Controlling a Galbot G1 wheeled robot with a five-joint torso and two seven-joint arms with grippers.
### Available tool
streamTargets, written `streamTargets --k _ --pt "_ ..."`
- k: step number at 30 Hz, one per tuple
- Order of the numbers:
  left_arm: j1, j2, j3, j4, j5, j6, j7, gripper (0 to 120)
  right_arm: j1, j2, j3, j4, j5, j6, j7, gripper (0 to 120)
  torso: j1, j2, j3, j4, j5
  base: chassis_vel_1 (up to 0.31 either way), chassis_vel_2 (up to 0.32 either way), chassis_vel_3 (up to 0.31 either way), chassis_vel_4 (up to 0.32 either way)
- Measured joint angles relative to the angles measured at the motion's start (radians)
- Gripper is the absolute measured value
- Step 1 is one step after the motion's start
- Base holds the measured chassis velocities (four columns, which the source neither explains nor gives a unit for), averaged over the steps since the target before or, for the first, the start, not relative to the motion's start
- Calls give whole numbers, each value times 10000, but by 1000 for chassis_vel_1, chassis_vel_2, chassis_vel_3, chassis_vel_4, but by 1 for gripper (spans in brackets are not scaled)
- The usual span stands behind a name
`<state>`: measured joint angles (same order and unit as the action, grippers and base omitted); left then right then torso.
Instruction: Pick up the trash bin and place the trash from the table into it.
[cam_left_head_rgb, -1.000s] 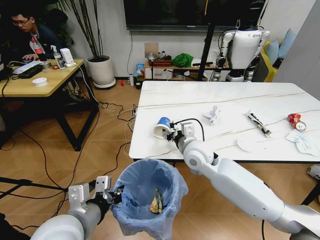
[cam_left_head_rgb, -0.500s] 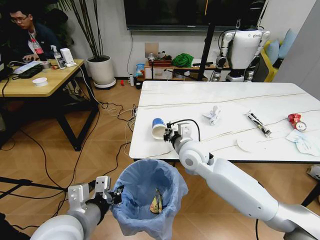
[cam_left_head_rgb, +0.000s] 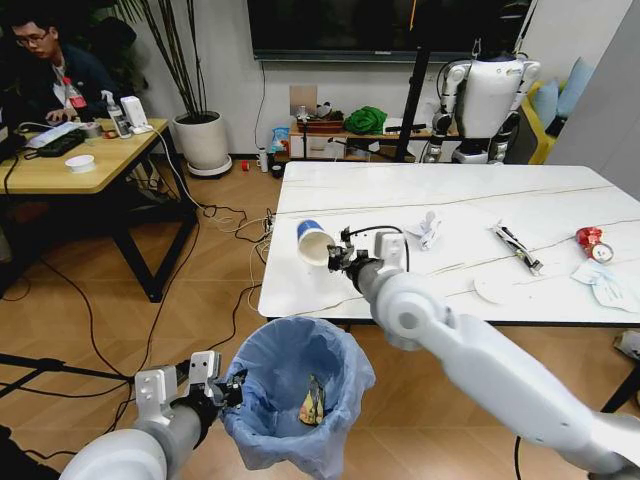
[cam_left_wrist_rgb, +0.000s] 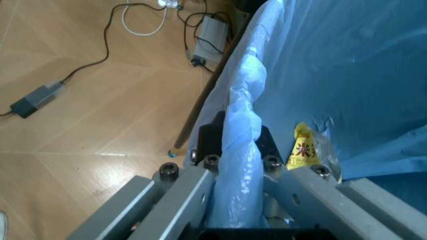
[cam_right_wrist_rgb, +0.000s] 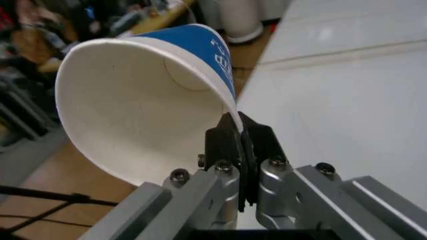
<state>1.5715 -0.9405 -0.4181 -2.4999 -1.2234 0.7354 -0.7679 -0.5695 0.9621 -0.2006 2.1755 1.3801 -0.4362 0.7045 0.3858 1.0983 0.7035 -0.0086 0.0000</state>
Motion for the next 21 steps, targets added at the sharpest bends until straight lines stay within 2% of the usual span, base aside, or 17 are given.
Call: streamTargets --k 1,4,6,10,11,15,16,19,21 --pt "0 0 0 0 0 0 0 0 0 0 0 0 0 0 0 0 0 0 0 0 0 0 0 0 0" --pt "-12 33 20 0 2 0 -8 0 -574 -344 304 926 135 520 -1259 0 0 0 0 0 1 0 0 0 0" --pt "-13 39 21 0 3 0 -9 0 -650 -380 339 1005 139 529 -1368 0 0 0 0 0 1 0 0 0 0" --pt "-5 86 20 0 0 0 -28 0 -2528 -1017 1043 2183 -145 361 -2739 0 0 0 -1 0 2 0 0 0 0" --pt "-5 86 20 0 0 0 -28 0 -2528 -1017 1043 2183 -145 361 -2739 0 0 0 -1 0 2 0 0 0 0" --pt "-35 87 36 0 -6 0 -37 0 -4665 -1620 2035 2934 -1130 -37 -3632 0 0 0 -1 -1 2 0 0 0 0" --pt "-35 87 36 0 -6 0 -37 0 -4665 -1620 2035 2934 -1130 -37 -3632 0 0 0 -1 -1 2 0 0 0 0" --pt "-65 100 44 0 -53 0 -97 0 -6301 -1904 2716 3292 -2074 -298 -4216 0 -1 0 -1 -2 1 0 0 0 0" --pt "-67 122 59 1 -95 0 -182 0 -6841 -1962 2846 3318 -2412 -378 -4305 0 -1 0 0 0 2 0 0 0 0"
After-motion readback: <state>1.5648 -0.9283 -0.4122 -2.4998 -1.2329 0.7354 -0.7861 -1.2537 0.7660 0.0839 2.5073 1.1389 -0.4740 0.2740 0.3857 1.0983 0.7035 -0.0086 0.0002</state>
